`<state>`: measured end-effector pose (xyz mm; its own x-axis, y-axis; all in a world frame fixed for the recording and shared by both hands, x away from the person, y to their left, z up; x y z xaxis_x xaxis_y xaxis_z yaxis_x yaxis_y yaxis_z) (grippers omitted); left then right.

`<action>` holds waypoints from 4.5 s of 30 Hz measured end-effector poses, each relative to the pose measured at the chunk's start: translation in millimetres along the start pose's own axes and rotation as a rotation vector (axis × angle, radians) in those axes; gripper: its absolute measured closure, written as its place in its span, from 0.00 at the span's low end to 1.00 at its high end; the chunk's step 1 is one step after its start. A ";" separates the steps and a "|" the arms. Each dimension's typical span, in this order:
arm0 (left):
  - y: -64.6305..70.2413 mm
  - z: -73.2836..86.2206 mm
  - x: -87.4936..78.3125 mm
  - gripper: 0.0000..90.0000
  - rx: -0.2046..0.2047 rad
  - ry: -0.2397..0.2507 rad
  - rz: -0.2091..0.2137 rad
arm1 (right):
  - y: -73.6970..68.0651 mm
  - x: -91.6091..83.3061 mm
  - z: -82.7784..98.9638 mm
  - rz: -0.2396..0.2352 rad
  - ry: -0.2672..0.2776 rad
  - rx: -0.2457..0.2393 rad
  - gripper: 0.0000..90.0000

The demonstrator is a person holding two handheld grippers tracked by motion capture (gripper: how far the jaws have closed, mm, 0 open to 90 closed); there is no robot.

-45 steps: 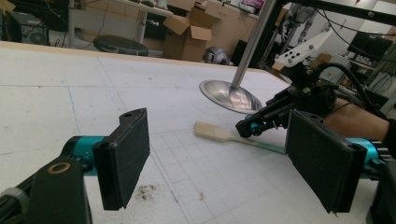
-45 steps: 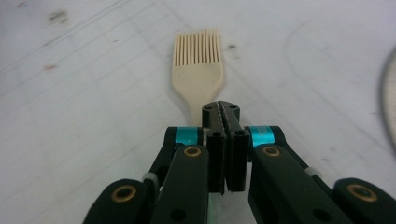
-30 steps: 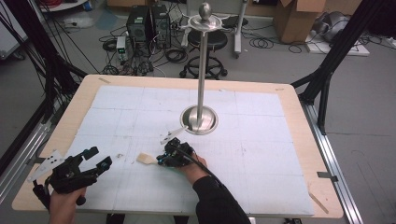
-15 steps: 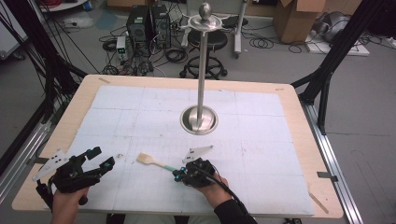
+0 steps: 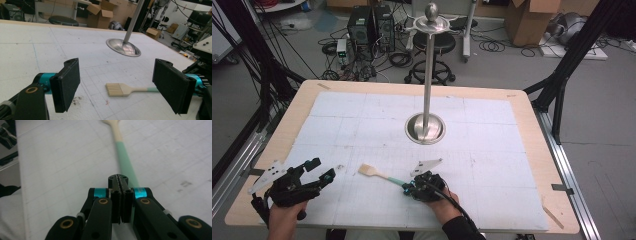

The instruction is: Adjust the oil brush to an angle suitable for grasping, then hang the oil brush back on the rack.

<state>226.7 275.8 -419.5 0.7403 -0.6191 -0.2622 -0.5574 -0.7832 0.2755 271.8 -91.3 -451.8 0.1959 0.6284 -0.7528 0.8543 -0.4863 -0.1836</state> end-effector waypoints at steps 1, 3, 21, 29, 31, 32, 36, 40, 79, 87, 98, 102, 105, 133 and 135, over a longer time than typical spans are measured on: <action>0.2 0.0 0.0 0.25 -0.003 0.003 0.000 | 1.7 -0.6 0.1 0.008 0.002 0.005 0.99; 0.2 0.0 -0.4 0.25 -0.004 0.004 -0.001 | 5.1 -2.1 0.6 0.026 0.004 0.025 0.99; -1.9 0.1 -1.6 0.25 -0.004 0.003 -0.006 | 49.0 -9.7 -3.4 0.233 0.056 0.208 0.99; -3.5 0.1 -2.1 0.25 -0.011 0.007 -0.004 | 72.1 -11.1 -10.3 0.333 0.054 0.269 0.99; -3.6 0.0 -2.4 0.25 -0.012 0.006 -0.004 | 76.1 -11.4 -10.4 0.340 0.060 0.278 0.99; -3.7 0.0 -2.4 0.25 -0.011 0.007 -0.005 | 77.0 -11.5 -11.0 0.346 0.061 0.282 0.99; -4.1 -0.1 -3.3 0.25 -0.011 0.009 -0.006 | 79.8 -16.1 -11.7 0.366 0.108 0.287 0.99; -4.7 -0.2 -3.2 0.25 -0.016 0.013 -0.006 | 87.1 -17.7 -14.0 0.387 0.097 0.298 0.99; -1.7 -0.3 -2.4 0.26 -0.003 0.014 0.007 | 51.6 -68.7 -0.7 0.307 0.227 0.189 0.97; 2.3 -0.3 -0.3 0.26 0.020 0.012 0.020 | 50.7 -145.7 57.3 0.433 0.328 0.217 0.94; 7.5 -4.0 4.6 0.26 0.056 0.014 0.076 | 38.6 -194.1 108.3 0.556 0.455 0.222 0.39; 8.9 -5.2 7.9 0.24 0.058 0.008 0.094 | 34.9 -202.8 117.0 0.608 0.496 0.229 0.28; 10.4 -6.2 10.4 0.22 0.055 0.004 0.100 | 32.6 -206.3 123.4 0.638 0.492 0.233 0.27; 8.8 -7.8 34.6 0.32 0.154 -0.166 0.183 | 35.8 -201.6 125.8 0.626 0.480 0.256 0.23; 9.5 -9.3 42.4 0.35 0.193 -0.208 0.192 | 37.0 -200.6 125.4 0.620 0.480 0.254 0.23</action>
<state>256.3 242.6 -419.3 0.5334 -0.7392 -0.4111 -0.7547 -0.6354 0.1634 203.8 -311.5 -386.9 0.8296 0.3639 -0.4235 0.3997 -0.9166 -0.0046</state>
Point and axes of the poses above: each handheld gripper's, and its own axes: x roughly forward along the jaws, z roughly out of its underside, y roughly to its right, the point moved 1 cm from there along x, roughly forward along the jaws, and after that the axes turned 6 degrees about -y, right-handed, at the moved point
